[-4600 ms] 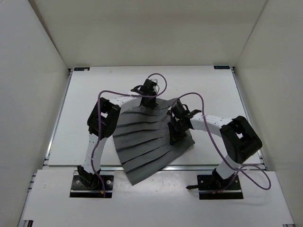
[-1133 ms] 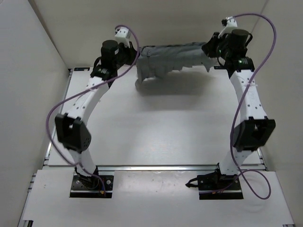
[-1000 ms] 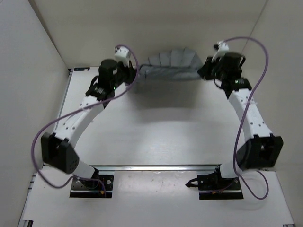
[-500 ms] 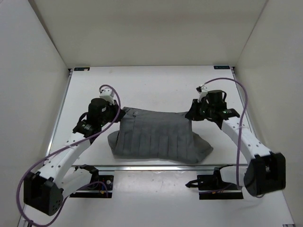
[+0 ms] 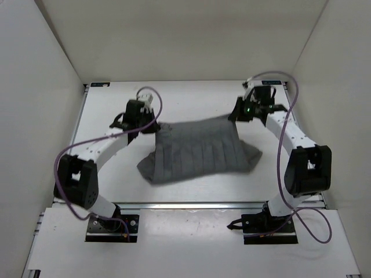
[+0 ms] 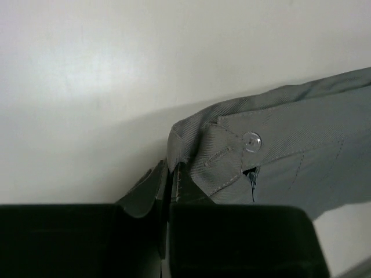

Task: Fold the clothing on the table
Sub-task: Flatten the skirt out, then fold the skirt

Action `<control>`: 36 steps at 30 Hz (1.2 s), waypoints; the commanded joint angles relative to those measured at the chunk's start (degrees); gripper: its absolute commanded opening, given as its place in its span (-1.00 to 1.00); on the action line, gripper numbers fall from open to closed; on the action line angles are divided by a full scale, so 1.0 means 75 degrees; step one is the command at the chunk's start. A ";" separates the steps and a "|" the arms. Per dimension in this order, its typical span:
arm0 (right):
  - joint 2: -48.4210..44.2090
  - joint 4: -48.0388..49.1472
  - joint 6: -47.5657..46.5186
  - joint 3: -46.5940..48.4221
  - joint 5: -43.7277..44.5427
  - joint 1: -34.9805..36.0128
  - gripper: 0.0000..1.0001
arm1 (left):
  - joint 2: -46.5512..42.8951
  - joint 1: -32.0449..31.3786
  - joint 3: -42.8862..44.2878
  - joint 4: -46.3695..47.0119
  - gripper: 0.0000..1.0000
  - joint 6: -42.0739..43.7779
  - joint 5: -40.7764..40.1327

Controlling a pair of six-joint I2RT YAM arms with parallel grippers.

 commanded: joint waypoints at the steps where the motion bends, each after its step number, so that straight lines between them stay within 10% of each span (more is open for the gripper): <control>1: 0.0353 0.0276 -0.0423 0.2323 0.0462 -0.0464 -0.98 | 0.0679 0.0298 0.2090 0.0177 -1.00 0.0630 -0.0254; 8: 0.0311 -0.0276 -0.0517 0.4900 0.0720 -0.0477 -1.00 | 0.0507 0.0171 0.4378 0.0118 -1.00 0.1226 -0.1004; 19: -0.2889 0.0170 -0.0718 -0.1928 0.1424 0.0307 -1.00 | -0.2923 -0.0849 -0.0854 -0.0162 -1.00 0.1172 -0.1578; 25: -0.3898 0.0321 0.0347 -0.3502 0.0896 0.0707 -0.99 | -0.4672 -0.0745 -0.2393 -0.0996 -1.00 0.0222 -0.1379; 36: -0.1533 0.1550 -0.0154 -0.2649 0.0674 0.0789 -0.99 | -0.1854 0.0110 -0.2243 0.0433 -1.00 0.0245 -0.0981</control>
